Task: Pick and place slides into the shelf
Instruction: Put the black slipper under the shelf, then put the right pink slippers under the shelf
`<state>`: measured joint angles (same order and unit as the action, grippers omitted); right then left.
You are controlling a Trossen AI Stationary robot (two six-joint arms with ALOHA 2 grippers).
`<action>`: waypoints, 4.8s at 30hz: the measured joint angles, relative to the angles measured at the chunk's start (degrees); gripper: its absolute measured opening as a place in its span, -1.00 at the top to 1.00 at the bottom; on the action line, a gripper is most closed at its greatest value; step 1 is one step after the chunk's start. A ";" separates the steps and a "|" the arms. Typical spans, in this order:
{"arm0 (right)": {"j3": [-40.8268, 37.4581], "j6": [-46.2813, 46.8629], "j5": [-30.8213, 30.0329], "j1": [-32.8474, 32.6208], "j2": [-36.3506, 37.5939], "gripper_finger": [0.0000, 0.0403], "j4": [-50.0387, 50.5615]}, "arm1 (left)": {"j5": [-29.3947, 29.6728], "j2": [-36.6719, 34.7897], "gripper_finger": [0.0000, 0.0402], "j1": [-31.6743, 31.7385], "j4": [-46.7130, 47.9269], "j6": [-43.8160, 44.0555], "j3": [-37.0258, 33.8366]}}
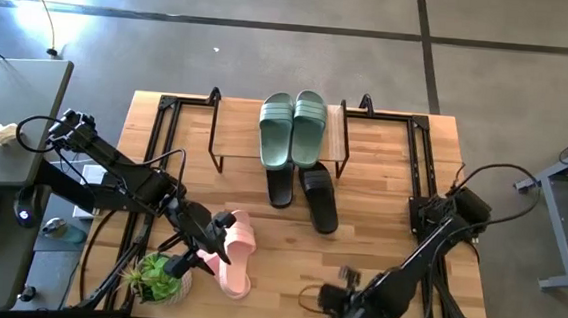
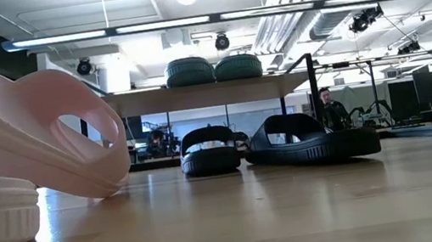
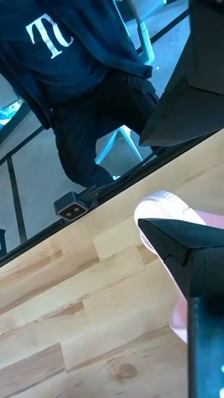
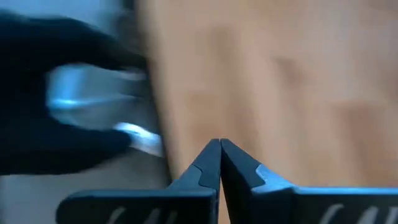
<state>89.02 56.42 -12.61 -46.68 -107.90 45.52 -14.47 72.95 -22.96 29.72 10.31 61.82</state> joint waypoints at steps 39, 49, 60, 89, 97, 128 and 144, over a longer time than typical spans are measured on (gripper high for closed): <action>-36.60 -10.82 -25.27 22.47 1.44 1.00 -26.53 | 2.29 0.02 0.08 -0.02 0.10 0.04 0.00; -36.57 -16.64 -24.38 28.93 1.45 1.00 -31.70 | 2.51 0.02 0.08 -0.02 0.41 0.06 -0.02; -36.49 -19.77 -25.34 34.51 1.51 1.00 -37.71 | 6.65 0.02 0.08 -0.04 0.09 0.50 -0.41; -26.08 -9.72 -27.34 22.49 1.60 1.00 -4.52 | 44.26 13.50 0.08 7.18 -14.24 10.62 -17.48; -26.10 3.73 -30.71 14.12 4.53 1.00 2.74 | 41.77 16.30 0.16 13.69 -18.36 15.75 -17.34; -32.64 -39.82 -18.17 17.41 5.24 0.82 -62.18 | 34.99 16.39 0.62 16.63 -19.51 19.59 -17.73; -25.72 -40.49 -21.63 20.23 -5.54 0.23 -67.03 | 38.75 16.46 0.62 16.63 -23.19 19.55 -17.77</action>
<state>63.30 15.92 -34.23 -26.45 -113.44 -21.50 24.27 89.41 -6.33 6.53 29.87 44.05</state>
